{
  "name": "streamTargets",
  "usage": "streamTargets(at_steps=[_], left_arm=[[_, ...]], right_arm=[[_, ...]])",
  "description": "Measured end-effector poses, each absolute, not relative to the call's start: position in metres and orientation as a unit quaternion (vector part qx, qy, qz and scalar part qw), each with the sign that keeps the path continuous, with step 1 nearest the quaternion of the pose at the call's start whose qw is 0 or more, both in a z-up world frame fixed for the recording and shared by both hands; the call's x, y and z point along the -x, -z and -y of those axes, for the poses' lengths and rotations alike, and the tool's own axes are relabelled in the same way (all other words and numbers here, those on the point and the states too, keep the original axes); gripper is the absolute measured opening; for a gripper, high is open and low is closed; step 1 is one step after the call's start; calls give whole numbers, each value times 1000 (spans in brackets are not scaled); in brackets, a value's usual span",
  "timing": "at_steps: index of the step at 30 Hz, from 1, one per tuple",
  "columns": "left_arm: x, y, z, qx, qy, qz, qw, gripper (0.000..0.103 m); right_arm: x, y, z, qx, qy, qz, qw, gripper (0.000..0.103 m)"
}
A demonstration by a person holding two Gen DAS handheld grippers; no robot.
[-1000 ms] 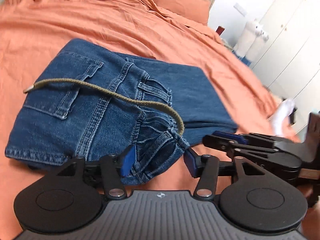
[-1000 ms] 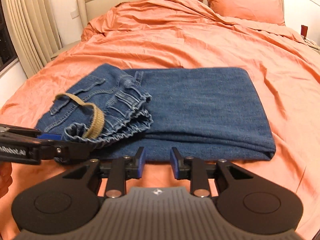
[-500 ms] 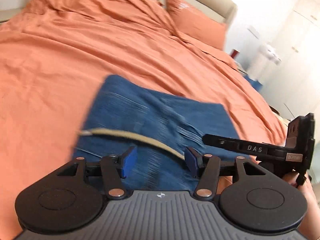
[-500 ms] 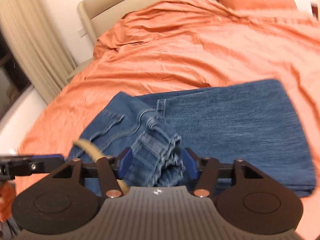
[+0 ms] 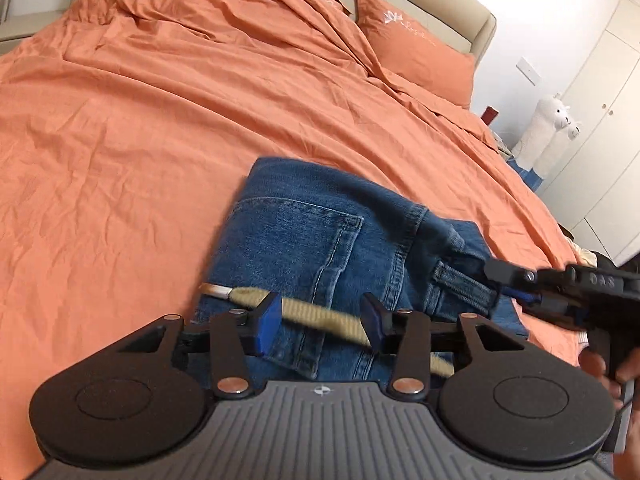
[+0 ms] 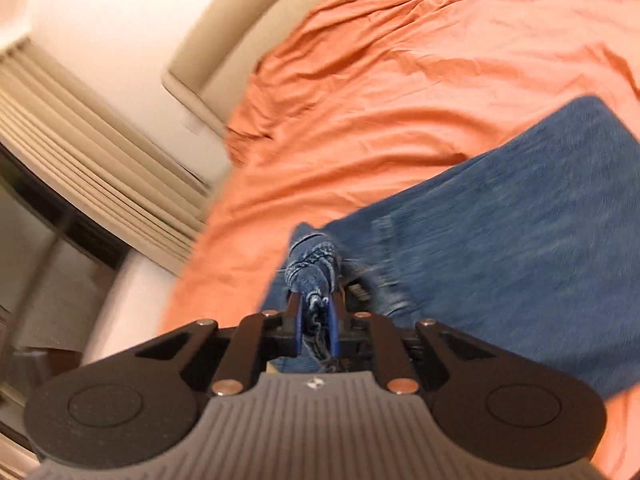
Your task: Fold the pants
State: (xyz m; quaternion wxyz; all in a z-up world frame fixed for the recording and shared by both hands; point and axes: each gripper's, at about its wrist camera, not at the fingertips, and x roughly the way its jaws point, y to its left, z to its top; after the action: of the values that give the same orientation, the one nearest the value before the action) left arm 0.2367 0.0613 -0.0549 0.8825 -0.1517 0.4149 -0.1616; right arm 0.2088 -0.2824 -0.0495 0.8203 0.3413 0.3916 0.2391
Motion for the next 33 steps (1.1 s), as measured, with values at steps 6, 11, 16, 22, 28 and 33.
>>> streamTargets(at_steps=[6,11,16,22,28,33], left_arm=[[-249,72,-42,80,148,-453,875,41],[-253,93,-50,100,140,-470,866,41],[-253,97,-53,108,137,-474,863,40],[-253,98,-53,114,138,-472,863,40],[-246,90,-52,106,140,-450,876,40],[-233,60,-64,112,129,-403,899,40]], right_arm=[[-199,94,293,-385,-194,-419,799,8],[-201,109,298,-399,-194,-418,793,15],[-204,121,301,-423,-200,-426,775,27],[-215,147,304,-470,-199,-436,741,30],[-218,154,298,-484,-206,-425,736,12],[-226,84,270,-367,-217,-417,802,10]])
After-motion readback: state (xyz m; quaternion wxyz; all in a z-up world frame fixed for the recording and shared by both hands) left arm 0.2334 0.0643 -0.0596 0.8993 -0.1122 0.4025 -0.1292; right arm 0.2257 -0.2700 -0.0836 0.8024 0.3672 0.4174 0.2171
